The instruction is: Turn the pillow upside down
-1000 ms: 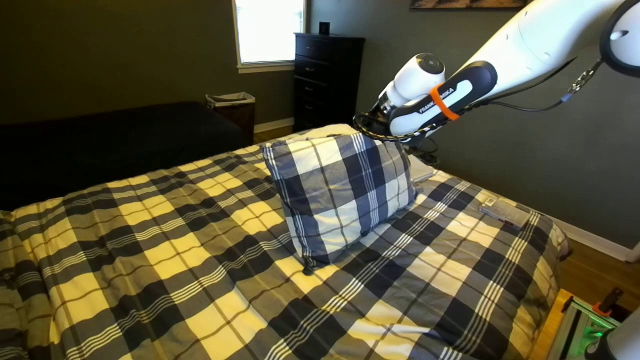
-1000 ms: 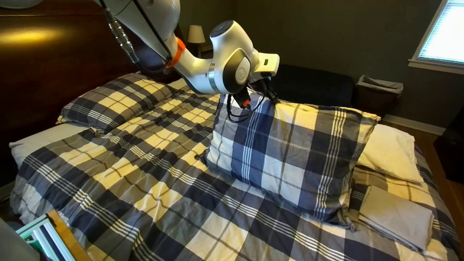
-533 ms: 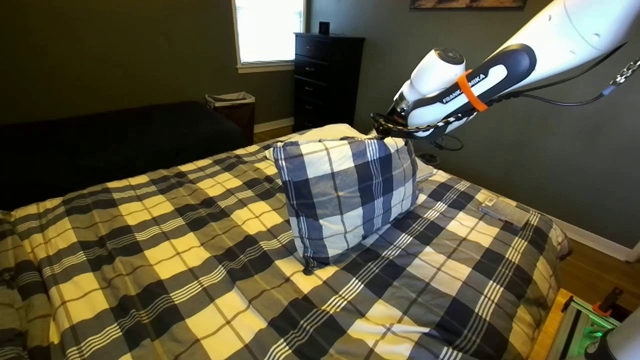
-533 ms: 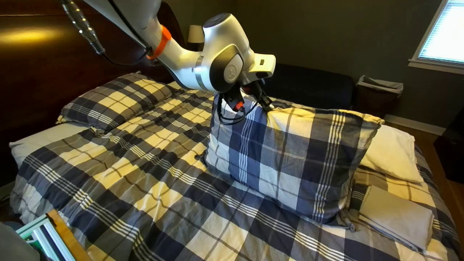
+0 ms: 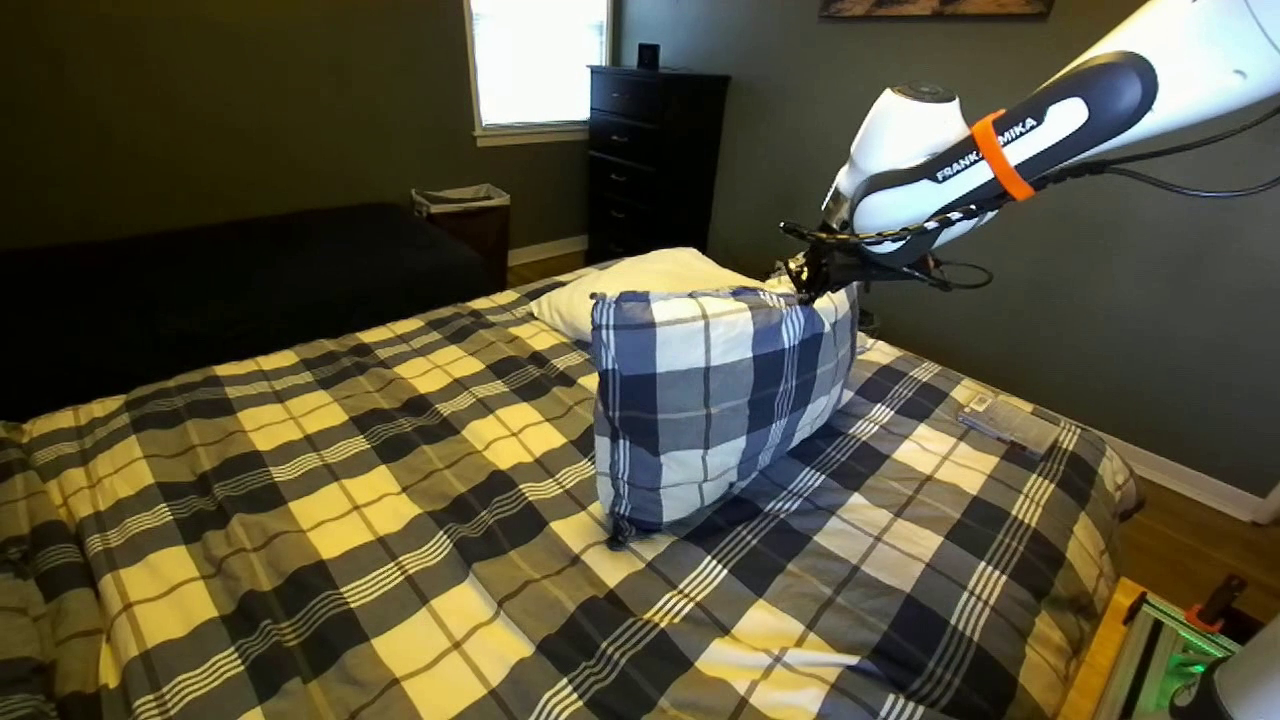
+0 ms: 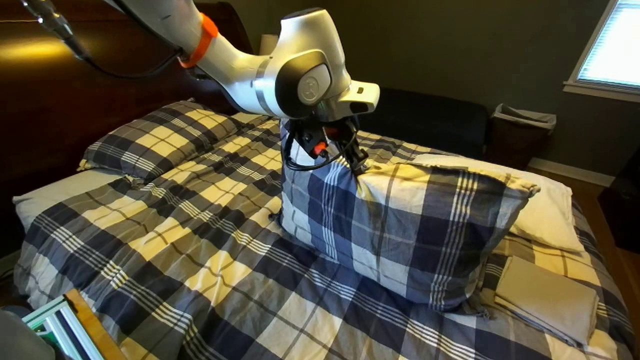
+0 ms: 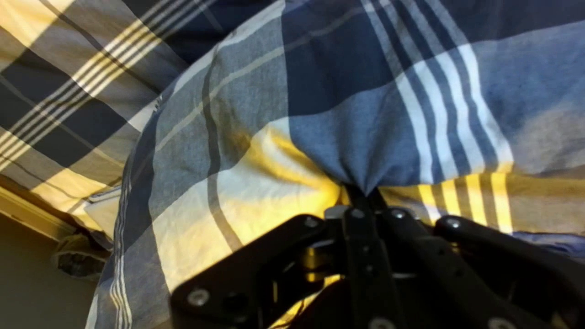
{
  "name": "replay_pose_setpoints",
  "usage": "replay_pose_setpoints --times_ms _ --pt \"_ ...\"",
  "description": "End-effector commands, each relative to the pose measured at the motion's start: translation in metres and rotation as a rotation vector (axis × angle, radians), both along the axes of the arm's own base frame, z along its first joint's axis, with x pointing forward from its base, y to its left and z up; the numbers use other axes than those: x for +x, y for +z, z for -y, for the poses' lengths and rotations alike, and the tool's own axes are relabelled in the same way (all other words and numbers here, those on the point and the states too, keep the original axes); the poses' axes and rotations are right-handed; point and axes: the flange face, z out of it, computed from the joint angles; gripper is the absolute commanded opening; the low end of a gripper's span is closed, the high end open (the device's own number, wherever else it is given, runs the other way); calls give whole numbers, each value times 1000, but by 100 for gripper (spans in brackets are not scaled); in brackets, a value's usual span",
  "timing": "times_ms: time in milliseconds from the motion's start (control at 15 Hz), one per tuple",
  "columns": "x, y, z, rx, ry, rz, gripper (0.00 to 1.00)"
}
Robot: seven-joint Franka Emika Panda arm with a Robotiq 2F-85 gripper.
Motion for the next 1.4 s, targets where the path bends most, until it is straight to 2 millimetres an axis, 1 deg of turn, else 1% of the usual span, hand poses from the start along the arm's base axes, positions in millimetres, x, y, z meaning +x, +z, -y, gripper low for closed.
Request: replay_pose_setpoints --times_ms 0,200,600,667,733,800,933,1333 --pt "-26 -11 4 14 -2 -120 0" --pt "-40 -22 8 25 -4 -201 0" --pt "-66 -30 17 28 16 -321 0" --pt "-70 -30 17 25 23 -337 27" --pt "-72 -28 17 26 28 -347 28" --pt "-75 -27 17 26 34 -352 33" --pt "-78 -17 18 21 41 -346 48" --pt "-83 23 19 34 56 -289 92"
